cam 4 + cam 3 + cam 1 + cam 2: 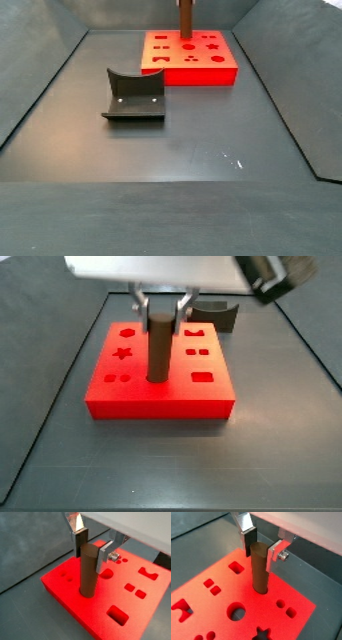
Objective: Insert the oval object.
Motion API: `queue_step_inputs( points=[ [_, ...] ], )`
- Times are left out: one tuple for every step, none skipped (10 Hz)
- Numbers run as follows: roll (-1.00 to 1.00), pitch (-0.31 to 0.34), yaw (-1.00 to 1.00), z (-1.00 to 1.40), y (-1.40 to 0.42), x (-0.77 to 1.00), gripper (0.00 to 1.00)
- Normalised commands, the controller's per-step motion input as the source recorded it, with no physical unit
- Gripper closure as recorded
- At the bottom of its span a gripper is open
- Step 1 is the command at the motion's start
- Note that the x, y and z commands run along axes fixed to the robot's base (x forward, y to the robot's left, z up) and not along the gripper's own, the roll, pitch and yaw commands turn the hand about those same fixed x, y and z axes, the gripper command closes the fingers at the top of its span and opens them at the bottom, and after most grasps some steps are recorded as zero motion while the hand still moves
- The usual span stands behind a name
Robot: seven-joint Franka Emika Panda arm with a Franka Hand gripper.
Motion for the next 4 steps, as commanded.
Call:
queue_step_inputs(
  points=[
    [0.00,-0.054,0.00,-0.65,0.00,-0.16,1.00],
    [0.05,0.000,0.00,-0.21,0.00,-0.05,1.00],
    [0.05,0.000,0.00,-0.11,0.00,-0.07,1.00],
    [0.00,0.000,0.00,0.00,0.00,0.00,1.00]
  ],
)
